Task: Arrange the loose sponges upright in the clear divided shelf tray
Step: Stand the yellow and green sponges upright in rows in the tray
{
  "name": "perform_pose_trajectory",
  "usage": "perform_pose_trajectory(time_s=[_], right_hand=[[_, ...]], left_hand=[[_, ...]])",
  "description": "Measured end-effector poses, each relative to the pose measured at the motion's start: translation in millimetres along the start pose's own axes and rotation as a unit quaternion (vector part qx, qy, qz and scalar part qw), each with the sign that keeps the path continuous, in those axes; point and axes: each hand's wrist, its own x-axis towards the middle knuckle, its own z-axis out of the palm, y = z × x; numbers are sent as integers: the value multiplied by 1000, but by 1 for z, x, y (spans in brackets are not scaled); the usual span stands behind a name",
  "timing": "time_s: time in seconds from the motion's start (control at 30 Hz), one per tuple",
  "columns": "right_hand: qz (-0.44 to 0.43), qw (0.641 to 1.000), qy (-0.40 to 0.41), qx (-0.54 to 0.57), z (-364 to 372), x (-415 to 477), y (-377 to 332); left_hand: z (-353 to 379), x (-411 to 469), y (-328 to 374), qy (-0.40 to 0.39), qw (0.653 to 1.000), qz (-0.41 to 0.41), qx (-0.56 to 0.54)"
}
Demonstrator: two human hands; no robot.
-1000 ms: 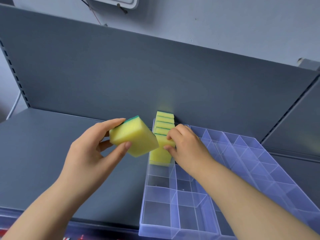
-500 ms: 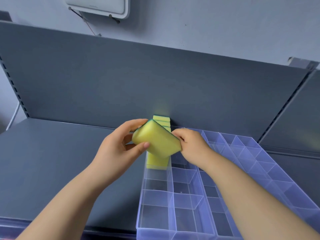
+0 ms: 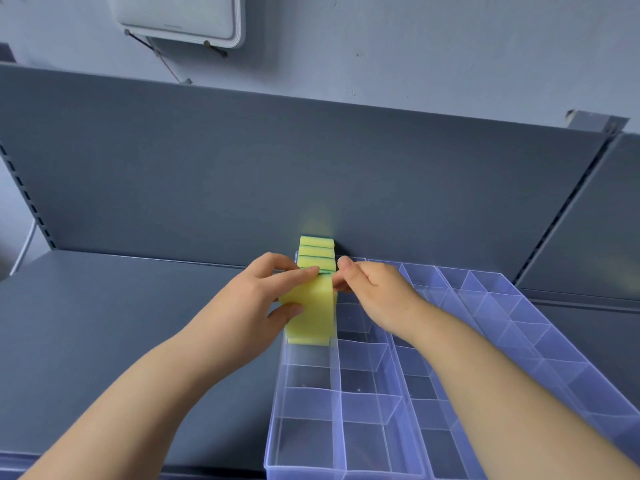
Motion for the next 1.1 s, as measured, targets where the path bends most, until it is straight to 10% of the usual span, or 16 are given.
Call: perform_pose_trajectory(time_s=[0.77,1.1], right_hand=[[-9,1000,-18,4,-1,-9,-11],[-9,994,-46,-99,-5,-13,-25]], left_hand=[[24,-2,7,-197,966,5,168],[25,-9,5,-142,974,10,177]])
